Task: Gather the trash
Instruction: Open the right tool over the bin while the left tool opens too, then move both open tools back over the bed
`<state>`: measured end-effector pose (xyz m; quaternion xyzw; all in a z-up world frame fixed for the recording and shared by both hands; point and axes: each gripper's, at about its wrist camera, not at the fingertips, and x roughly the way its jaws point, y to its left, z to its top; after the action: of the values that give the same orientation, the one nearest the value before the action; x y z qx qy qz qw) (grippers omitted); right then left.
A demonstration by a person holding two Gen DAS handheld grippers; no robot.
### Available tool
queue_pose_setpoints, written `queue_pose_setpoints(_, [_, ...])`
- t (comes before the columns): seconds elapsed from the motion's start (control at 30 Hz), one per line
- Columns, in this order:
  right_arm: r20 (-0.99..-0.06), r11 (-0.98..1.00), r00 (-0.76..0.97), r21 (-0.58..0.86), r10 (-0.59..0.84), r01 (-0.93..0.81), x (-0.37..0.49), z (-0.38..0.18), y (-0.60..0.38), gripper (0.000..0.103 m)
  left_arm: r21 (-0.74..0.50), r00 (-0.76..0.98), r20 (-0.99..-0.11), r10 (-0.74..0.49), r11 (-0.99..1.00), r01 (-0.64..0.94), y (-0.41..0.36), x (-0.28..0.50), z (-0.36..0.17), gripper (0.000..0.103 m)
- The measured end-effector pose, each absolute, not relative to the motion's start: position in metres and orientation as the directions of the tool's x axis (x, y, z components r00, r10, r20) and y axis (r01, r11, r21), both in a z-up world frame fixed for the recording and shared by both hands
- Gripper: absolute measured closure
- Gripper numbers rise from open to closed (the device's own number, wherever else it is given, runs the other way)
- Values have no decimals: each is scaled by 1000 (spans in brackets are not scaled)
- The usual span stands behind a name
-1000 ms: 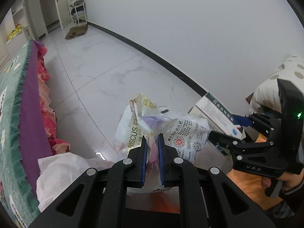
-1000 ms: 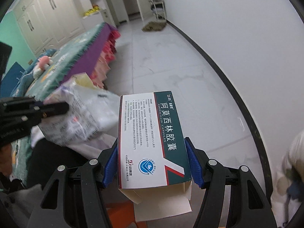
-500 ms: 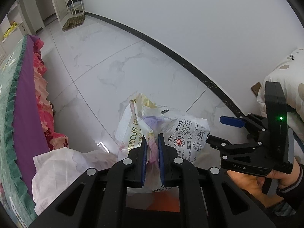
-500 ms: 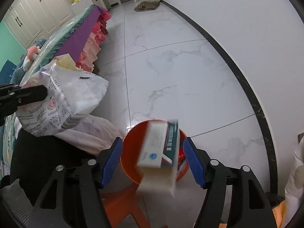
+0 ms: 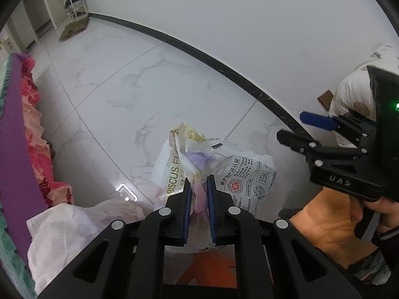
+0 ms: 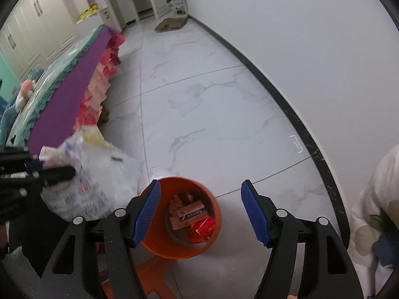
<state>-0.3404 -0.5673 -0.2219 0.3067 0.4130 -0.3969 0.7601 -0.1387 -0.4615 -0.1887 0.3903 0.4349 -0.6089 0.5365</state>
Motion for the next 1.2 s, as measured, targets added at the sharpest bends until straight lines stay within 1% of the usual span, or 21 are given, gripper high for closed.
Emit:
queue_pose_setpoints(0.03, [-870, 495, 344, 139, -352, 858, -341, -221, -569, 36, -115, -126, -943, -309, -52, 992, -463, -140, -191, 90])
queue_pose_setpoints(0.07, [-870, 493, 344, 139, -354, 859, -343, -221, -570, 36, -112, -124, -945, -303, -56, 992, -463, -140, -192, 85])
queue_pose_setpoints(0.13, [-870, 491, 344, 140, -354, 860, -344, -221, -573, 36, -102, -118, -949, -293, -69, 992, -466, -143, -197, 79])
queue_pose_setpoints(0.17, [-869, 491, 347, 144, -352, 859, -344, -221, -573, 36, -99, -117, -951, -287, -75, 992, -467, -144, -200, 69])
queue_pose_setpoints(0.2, [-869, 490, 347, 145, -351, 860, -343, -222, -574, 36, -98, -116, -952, -285, -75, 992, -468, -144, -200, 60])
queue_pose_setpoints(0.23, [-870, 491, 348, 146, -350, 859, -341, -222, -576, 36, -92, -110, -951, -290, -73, 993, -468, -145, -200, 47])
queue_pose_setpoints(0.27, [-871, 492, 347, 145, -348, 858, -339, -223, -577, 36, -87, -106, -949, -296, -75, 993, -467, -146, -199, 45])
queue_pose_setpoints(0.63, [-861, 511, 375, 163, -343, 844, -330, -216, -573, 36, -77, -94, -950, -298, -67, 995, -463, -144, -194, 45])
queue_pose_setpoints(0.8, [-850, 553, 409, 176, -332, 815, -313, -206, -564, 36, -71, -80, -939, -334, -38, 997, -457, -136, -182, 45])
queue_pose_setpoints(1.0, [-833, 600, 453, 193, -318, 776, -288, -189, -551, 36, -21, -20, -922, -386, -2, 1000, -443, -125, -164, 45])
queue_pose_setpoints(1.03, [-829, 612, 462, 195, -315, 767, -282, -185, -548, 36, -17, -12, -919, -393, 9, 1000, -440, -122, -161, 44])
queue_pose_setpoints(1.07, [-826, 621, 468, 194, -314, 759, -278, -181, -546, 36, -10, 1, -915, -403, 24, 1000, -436, -119, -157, 38])
queue_pose_setpoints(1.1, [-822, 632, 477, 196, -311, 750, -273, -177, -543, 36, -2, 13, -909, -416, 36, 999, -433, -115, -153, 36])
queue_pose_setpoints(1.2, [-809, 659, 503, 204, -303, 724, -261, -165, -535, 36, 21, 48, -895, -444, 66, 998, -422, -107, -143, 36])
